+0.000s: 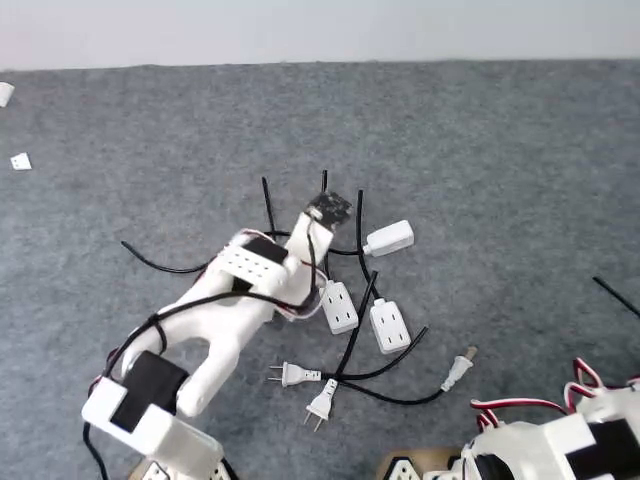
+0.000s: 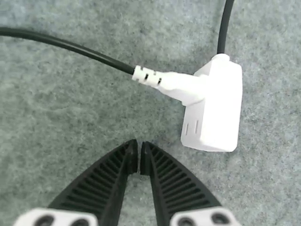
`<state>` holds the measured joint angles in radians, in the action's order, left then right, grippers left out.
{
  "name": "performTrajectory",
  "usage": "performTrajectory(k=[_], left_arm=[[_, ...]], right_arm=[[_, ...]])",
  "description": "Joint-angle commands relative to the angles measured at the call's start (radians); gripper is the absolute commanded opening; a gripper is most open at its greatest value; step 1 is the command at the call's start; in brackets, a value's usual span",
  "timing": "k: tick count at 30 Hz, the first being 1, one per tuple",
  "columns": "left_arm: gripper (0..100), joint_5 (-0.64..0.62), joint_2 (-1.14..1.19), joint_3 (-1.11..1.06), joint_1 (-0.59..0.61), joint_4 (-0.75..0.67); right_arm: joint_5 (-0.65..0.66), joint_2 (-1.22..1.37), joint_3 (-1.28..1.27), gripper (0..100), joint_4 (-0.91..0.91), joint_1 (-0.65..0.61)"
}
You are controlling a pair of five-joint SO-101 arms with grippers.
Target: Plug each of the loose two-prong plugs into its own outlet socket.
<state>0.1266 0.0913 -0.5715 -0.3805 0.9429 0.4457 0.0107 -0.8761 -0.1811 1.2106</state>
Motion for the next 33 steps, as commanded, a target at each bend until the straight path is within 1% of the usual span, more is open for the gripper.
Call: performTrajectory(k=[1, 7, 16, 20, 22, 25, 27, 29, 33], left_arm=[[1, -0.009, -0.005, 0.054, 0.044, 0.003], [1, -0.008, -0.086, -0.001, 0.094, 0.003], [1, -0.008, -0.364, -0.142, 0.160, 0.002], [1, -0.011, -0.482, -0.214, 0.163, 0.000], [3, -0.029, -0.519, -0.251, 0.158, -0.009], [8, -0.152, -0.525, -0.325, 0.157, -0.089], [12, -0.210, -0.511, -0.371, 0.161, -0.153], [16, -0.236, -0.493, -0.395, 0.164, -0.196], [21, -0.244, -0.451, -0.397, 0.190, -0.215]], right_arm=[[0.008, -0.002, 0.005, 2.0, 0.015, -0.008], [0.014, 0.048, 0.011, 2.0, 0.018, -0.033], [0.014, 0.073, 0.012, 2.0, 0.039, -0.039], [0.014, 0.073, 0.012, 2.0, 0.048, -0.039], [0.014, 0.071, 0.012, 2.0, 0.048, -0.041], [0.014, 0.070, 0.012, 2.0, 0.047, -0.041], [0.014, 0.070, 0.012, 2.0, 0.047, -0.044], [0.015, 0.070, 0.012, 2.0, 0.044, -0.054], [0.015, 0.070, 0.012, 2.0, 0.042, -0.054]])
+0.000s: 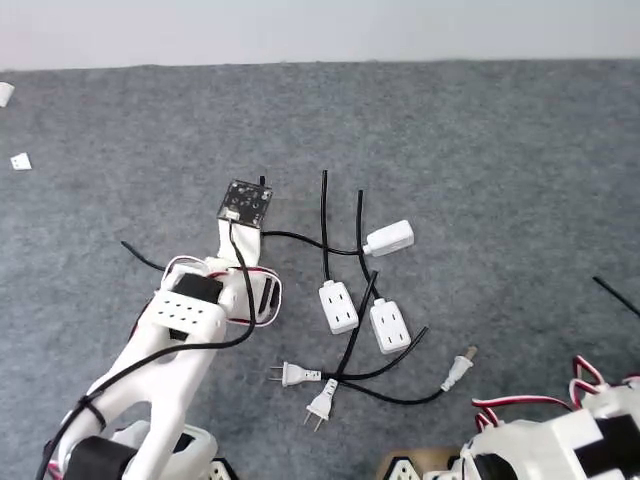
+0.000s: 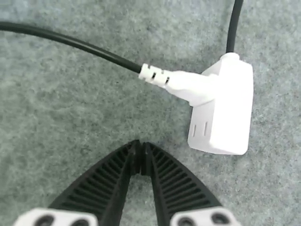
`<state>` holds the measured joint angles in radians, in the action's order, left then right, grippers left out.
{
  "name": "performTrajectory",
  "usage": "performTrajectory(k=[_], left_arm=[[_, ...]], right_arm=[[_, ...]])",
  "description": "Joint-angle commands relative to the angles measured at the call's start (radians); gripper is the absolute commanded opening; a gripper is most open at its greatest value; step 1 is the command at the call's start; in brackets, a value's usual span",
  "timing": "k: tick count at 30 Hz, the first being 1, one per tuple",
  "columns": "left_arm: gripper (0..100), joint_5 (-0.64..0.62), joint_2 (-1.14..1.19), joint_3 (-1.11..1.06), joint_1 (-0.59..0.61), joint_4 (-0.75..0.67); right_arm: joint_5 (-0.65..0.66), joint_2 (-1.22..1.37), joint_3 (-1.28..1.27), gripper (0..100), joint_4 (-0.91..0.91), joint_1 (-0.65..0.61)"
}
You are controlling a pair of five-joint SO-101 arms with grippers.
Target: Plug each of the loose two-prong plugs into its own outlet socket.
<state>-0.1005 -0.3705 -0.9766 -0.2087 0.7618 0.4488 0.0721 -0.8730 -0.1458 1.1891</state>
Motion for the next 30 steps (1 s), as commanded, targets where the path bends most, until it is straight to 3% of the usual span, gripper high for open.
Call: performTrajectory(k=[1, 6, 24, 30], left_arm=[[22, -0.017, 0.021, 0.008, 0.028, -0.044], [27, -0.017, 0.043, 0.010, 0.046, -0.057], [27, -0.018, 0.107, 0.061, 0.080, 0.055], [27, -0.118, 0.276, 0.217, 0.071, 0.155]], right_arm=[[0.012, 0.008, 0.009, 2.0, 0.007, -0.035], [0.012, 0.008, 0.009, 2.0, 0.007, -0.035], [0.012, -0.022, 0.006, 2.0, 0.007, -0.045], [0.005, -0.101, 0.006, 2.0, -0.077, -0.047]])
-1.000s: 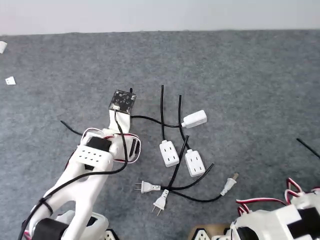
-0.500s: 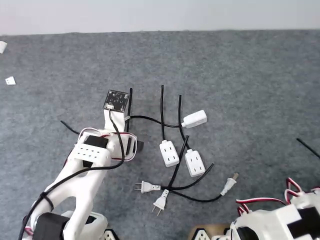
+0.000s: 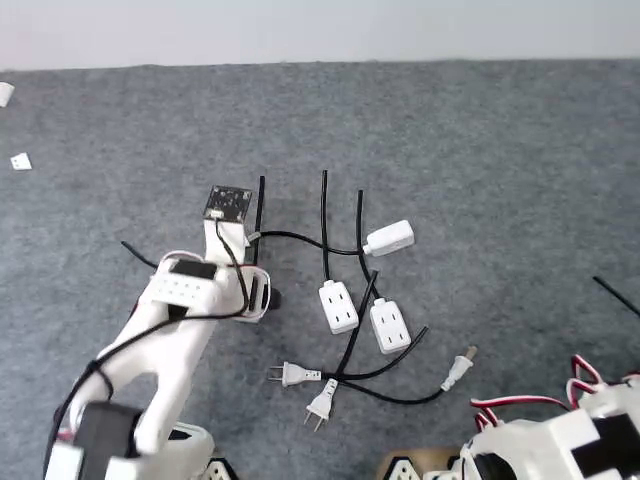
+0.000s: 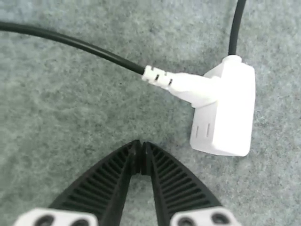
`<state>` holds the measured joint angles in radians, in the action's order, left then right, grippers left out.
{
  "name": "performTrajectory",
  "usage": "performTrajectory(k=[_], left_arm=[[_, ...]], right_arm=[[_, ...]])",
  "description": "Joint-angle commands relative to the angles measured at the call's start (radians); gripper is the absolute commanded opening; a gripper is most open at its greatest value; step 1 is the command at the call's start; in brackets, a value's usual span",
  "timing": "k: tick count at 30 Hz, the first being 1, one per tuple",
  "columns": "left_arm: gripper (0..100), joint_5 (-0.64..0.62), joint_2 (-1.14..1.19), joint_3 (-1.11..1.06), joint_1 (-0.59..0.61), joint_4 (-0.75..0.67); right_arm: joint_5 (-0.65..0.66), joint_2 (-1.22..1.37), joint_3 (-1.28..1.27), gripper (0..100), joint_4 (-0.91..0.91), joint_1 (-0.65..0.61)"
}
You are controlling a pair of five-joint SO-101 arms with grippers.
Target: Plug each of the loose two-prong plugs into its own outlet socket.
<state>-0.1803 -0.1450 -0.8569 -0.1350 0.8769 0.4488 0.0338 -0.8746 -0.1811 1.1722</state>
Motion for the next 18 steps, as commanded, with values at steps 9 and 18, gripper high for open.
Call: performTrajectory(k=[9, 18], left_arm=[[3, -0.051, 0.107, 0.145, 0.005, 0.066], [1, -0.049, 0.092, 0.062, 0.000, 0.092]], right_arm=[[0.005, -0.079, 0.005, 2.0, -0.048, -0.028], [0.011, -0.079, 0.005, 2.0, -0.054, -0.028]])
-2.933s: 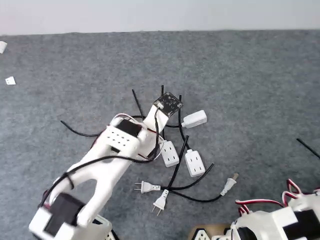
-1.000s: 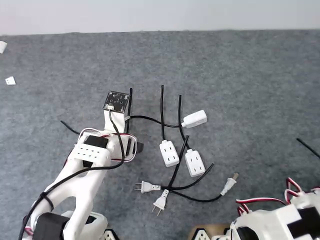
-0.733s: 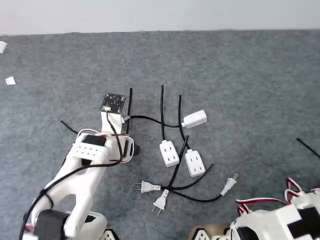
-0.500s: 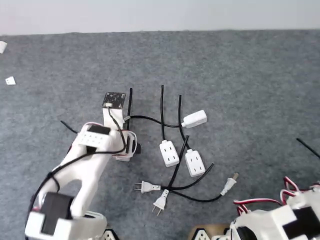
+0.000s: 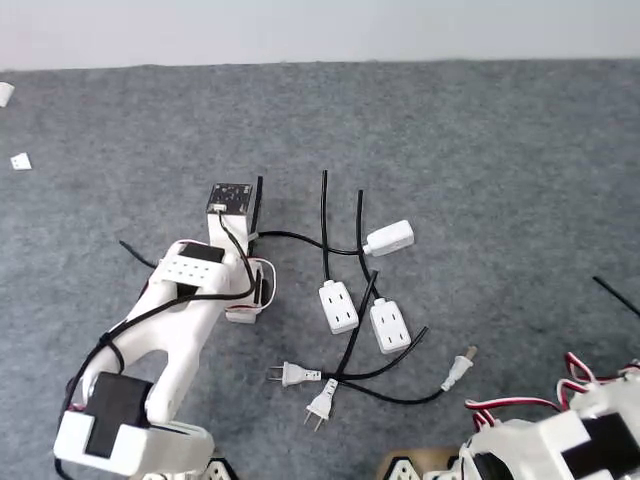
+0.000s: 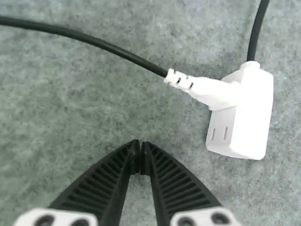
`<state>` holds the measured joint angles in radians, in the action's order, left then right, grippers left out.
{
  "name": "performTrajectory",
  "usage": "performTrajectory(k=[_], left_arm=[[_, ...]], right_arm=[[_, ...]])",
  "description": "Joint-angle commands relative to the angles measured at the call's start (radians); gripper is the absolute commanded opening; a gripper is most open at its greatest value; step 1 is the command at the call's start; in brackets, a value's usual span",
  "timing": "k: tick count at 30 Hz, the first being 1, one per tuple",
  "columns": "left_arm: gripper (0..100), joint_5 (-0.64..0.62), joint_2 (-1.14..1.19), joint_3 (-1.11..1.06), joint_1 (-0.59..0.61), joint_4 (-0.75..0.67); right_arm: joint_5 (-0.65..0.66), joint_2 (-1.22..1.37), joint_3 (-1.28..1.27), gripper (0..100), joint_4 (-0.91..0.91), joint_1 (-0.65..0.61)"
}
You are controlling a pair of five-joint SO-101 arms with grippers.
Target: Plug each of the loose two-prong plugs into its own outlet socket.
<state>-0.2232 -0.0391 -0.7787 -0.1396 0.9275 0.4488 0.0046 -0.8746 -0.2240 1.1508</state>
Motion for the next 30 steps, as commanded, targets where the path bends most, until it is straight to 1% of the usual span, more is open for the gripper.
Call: performTrajectory(k=[1, 3, 6, 8, 10, 13, 15, 16, 18, 19, 22, 26, 30], left_arm=[[1, -0.006, -0.026, -0.016, 0.006, 0.068], [1, -0.003, -0.081, -0.019, -0.002, 0.143], [1, 0.003, -0.216, -0.018, -0.040, 0.310], [1, 0.002, -0.304, -0.051, -0.063, 0.342], [1, 0.000, -0.379, -0.119, -0.072, 0.298], [1, -0.026, -0.468, -0.254, -0.068, 0.110], [1, -0.121, -0.499, -0.343, -0.068, -0.015], [1, -0.173, -0.508, -0.372, -0.068, -0.057], [1, -0.241, -0.505, -0.377, -0.068, -0.063], [1, -0.245, -0.497, -0.364, -0.068, -0.043], [1, -0.244, -0.436, -0.315, -0.066, -0.012], [1, -0.242, -0.304, -0.260, -0.064, -0.038], [2, -0.180, -0.221, -0.188, -0.017, -0.064]], right_arm=[[0.011, -0.050, 0.005, 2.0, -0.012, -0.008], [0.011, -0.050, 0.005, 2.0, -0.013, -0.012], [0.011, -0.050, -0.003, 2.0, -0.015, -0.024], [0.011, -0.051, -0.014, 2.0, -0.013, -0.030], [0.011, -0.051, -0.017, 2.0, -0.013, -0.045], [0.011, -0.050, -0.017, 2.0, -0.015, -0.050], [0.011, -0.051, -0.017, 2.0, -0.015, -0.050], [0.011, -0.051, -0.017, 2.0, -0.015, -0.050], [0.011, -0.051, -0.017, 2.0, -0.015, -0.050], [0.011, -0.051, -0.018, 2.0, -0.015, -0.050], [0.011, -0.051, -0.018, 2.0, -0.018, -0.050], [0.012, -0.061, -0.017, 2.0, -0.058, -0.051], [0.012, -0.061, -0.017, 2.0, -0.058, -0.051]])
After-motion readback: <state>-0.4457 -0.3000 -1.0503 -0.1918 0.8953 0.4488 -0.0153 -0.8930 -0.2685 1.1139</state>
